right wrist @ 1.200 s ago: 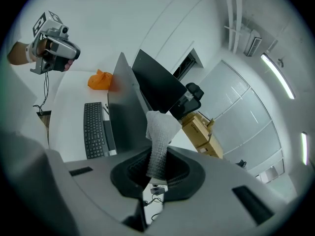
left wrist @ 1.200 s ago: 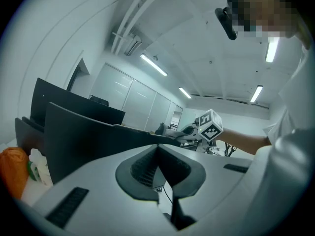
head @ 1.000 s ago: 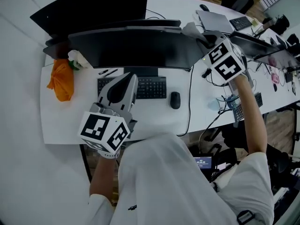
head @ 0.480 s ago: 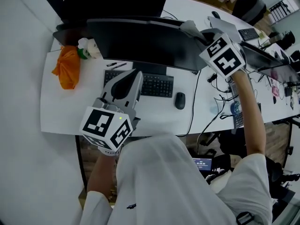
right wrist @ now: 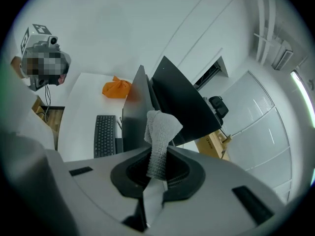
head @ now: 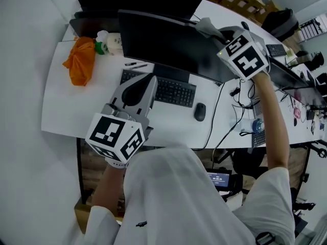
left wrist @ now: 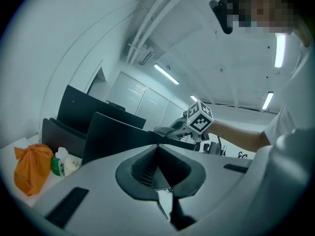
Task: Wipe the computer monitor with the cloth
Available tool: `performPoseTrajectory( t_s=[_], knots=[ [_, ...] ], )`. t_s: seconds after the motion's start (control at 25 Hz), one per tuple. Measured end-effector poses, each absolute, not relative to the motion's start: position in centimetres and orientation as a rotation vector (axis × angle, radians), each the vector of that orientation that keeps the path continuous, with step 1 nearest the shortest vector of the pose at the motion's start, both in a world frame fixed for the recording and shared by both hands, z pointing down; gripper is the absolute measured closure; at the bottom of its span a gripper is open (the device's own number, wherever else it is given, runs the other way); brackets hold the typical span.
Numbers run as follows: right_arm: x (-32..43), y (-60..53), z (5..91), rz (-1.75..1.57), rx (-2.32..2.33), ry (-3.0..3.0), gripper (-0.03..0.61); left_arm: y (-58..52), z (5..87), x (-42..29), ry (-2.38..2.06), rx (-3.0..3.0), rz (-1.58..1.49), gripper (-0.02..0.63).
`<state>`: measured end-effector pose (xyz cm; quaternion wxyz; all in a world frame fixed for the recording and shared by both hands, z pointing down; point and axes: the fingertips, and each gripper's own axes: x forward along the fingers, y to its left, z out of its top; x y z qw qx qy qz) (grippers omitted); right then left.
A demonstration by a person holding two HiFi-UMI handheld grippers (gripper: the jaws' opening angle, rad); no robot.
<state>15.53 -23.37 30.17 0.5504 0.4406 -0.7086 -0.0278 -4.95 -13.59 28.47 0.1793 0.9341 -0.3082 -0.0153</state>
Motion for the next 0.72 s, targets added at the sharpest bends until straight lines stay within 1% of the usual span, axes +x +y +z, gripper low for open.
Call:
performPoseTrajectory(
  t_s=[0.28,0.72],
  knots=[
    [11.4,-25.5,30.1,-0.126,0.954,-1.657,0.548,-14.2,28.8,-7.8,-0.927,2.598,-0.076,0.594],
    [8.1,-26.7,30.1,-0.136,0.824,-1.596,0.546,-14.7,29.3,-10.2,-0.959,2.565,-0.110,0.594]
  ],
)
